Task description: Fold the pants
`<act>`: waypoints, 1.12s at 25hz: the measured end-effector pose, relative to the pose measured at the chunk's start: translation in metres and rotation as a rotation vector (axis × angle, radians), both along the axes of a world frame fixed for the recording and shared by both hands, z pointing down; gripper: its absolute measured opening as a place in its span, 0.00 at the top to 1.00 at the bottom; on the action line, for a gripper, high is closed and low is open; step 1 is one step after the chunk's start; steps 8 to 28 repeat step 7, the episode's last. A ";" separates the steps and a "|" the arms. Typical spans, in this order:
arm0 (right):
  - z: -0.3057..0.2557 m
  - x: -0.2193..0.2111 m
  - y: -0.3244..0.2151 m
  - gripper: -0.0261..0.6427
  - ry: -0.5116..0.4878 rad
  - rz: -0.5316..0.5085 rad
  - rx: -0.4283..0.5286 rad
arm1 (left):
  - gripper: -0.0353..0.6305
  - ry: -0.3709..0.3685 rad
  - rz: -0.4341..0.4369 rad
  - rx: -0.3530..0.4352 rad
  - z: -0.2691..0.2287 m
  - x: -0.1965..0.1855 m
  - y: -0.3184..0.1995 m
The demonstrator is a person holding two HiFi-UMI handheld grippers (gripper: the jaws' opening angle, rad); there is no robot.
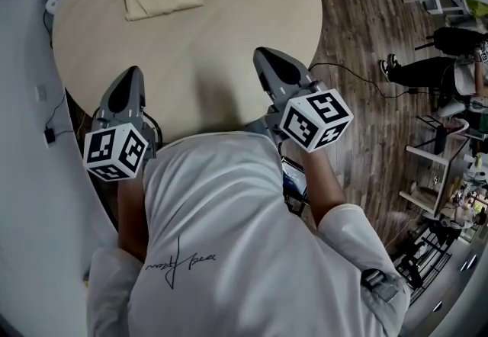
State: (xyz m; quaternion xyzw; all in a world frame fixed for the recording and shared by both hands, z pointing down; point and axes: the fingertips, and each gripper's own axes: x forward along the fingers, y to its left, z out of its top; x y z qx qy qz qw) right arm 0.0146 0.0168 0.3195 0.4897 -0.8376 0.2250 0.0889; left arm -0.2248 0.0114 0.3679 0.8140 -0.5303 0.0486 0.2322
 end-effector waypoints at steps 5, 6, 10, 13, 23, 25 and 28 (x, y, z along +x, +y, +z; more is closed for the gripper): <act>0.000 -0.001 0.000 0.97 0.000 -0.004 -0.004 | 0.87 -0.002 0.005 -0.007 0.002 0.002 0.001; -0.001 -0.001 0.000 0.97 -0.001 -0.006 -0.005 | 0.87 -0.003 0.005 -0.007 0.001 0.003 0.001; -0.002 -0.001 0.000 0.97 -0.001 -0.008 -0.005 | 0.87 -0.003 0.005 -0.007 0.000 0.003 0.001; -0.002 -0.001 0.000 0.97 -0.001 -0.008 -0.005 | 0.87 -0.003 0.005 -0.007 0.000 0.003 0.001; -0.002 -0.001 0.000 0.97 -0.001 -0.008 -0.005 | 0.87 -0.003 0.005 -0.007 0.000 0.003 0.001; -0.002 -0.001 0.000 0.97 -0.001 -0.008 -0.005 | 0.87 -0.003 0.005 -0.007 0.000 0.003 0.001; -0.002 -0.001 0.000 0.97 -0.001 -0.008 -0.005 | 0.87 -0.003 0.005 -0.007 0.000 0.003 0.001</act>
